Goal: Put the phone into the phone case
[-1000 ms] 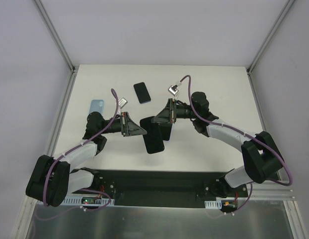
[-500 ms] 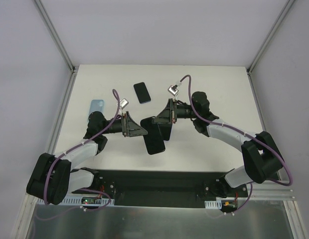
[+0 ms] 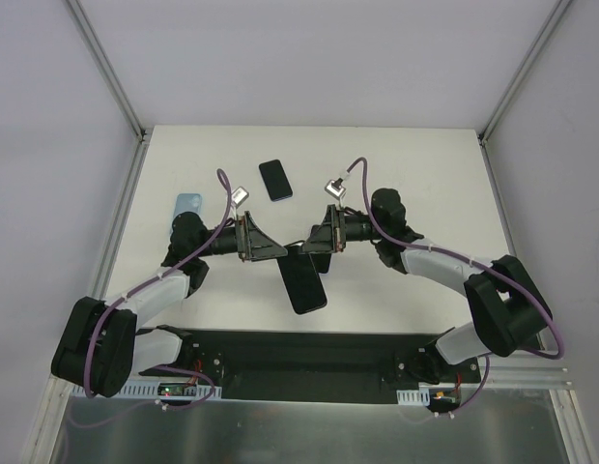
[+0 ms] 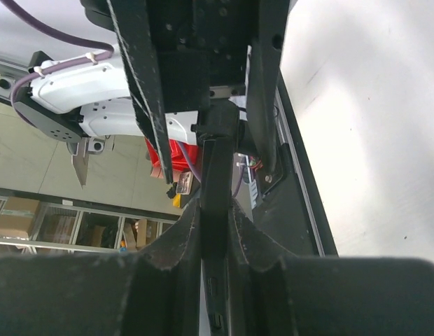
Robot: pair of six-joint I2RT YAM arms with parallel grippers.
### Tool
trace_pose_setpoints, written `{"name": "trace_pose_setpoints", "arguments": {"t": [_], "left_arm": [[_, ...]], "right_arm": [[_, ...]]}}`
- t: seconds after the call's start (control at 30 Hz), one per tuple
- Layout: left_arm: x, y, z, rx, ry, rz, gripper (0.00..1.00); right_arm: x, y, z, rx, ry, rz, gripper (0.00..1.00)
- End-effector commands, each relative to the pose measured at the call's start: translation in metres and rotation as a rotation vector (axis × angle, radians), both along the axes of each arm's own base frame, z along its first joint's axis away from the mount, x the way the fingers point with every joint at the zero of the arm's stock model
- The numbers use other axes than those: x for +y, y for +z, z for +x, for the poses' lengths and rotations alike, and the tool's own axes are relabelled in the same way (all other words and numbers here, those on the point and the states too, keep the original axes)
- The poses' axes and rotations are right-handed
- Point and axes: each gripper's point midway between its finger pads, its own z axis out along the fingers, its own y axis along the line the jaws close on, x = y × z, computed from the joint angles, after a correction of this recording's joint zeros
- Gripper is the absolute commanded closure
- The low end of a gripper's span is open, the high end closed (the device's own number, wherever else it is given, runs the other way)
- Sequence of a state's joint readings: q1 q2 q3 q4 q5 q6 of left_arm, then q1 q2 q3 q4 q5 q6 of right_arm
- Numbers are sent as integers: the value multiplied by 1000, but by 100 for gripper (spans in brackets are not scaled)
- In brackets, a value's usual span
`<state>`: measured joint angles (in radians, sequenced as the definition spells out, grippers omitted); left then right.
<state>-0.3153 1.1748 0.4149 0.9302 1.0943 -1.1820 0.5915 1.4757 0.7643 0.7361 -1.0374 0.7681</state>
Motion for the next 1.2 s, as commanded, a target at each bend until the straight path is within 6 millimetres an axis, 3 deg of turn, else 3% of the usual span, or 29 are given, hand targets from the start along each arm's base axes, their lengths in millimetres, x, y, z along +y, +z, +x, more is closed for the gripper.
{"name": "trace_pose_setpoints", "arguments": {"t": [0.0, 0.03, 0.1, 0.3, 0.63, 0.7, 0.73, 0.77, 0.83, 0.87, 0.93, 0.97, 1.17], "left_arm": [[-2, 16, 1, -90, -1, -19, 42], [-3, 13, 2, -67, -3, -16, 46], [-3, 11, 1, -57, -8, -20, 66], [-4, 0, -2, -29, -25, -5, 100], [0, -21, 6, -30, 25, 187, 100], [1, -22, 8, -35, 29, 204, 100], [1, -23, 7, -32, 24, 205, 100], [1, -22, 6, -32, 21, 204, 100], [1, -20, 6, -30, 23, 202, 86], [1, -19, 5, -31, 21, 199, 68], [2, -14, 0, -37, 12, 183, 53], [1, -8, 0, -67, 6, 163, 39], [-1, 8, -13, -22, -38, 64, 34]], "right_arm": [[-4, 24, -12, -109, 39, 72, 98], [-4, 23, -12, -107, 40, 71, 99], [-3, 23, -12, -105, 45, 70, 99], [-2, 22, -10, -95, 49, 68, 95], [2, 21, -2, -40, 42, 58, 75], [2, 22, -2, -49, 41, 61, 80], [1, 23, -2, -56, 38, 63, 90], [1, 23, -2, -69, 40, 65, 94], [-1, 26, -5, -90, 51, 73, 99], [-2, 27, -6, -100, 55, 77, 99], [-5, 31, -13, -126, 83, 90, 99], [-5, 32, -15, -133, 94, 95, 99], [-11, 39, -26, -179, 129, 126, 97]]}}
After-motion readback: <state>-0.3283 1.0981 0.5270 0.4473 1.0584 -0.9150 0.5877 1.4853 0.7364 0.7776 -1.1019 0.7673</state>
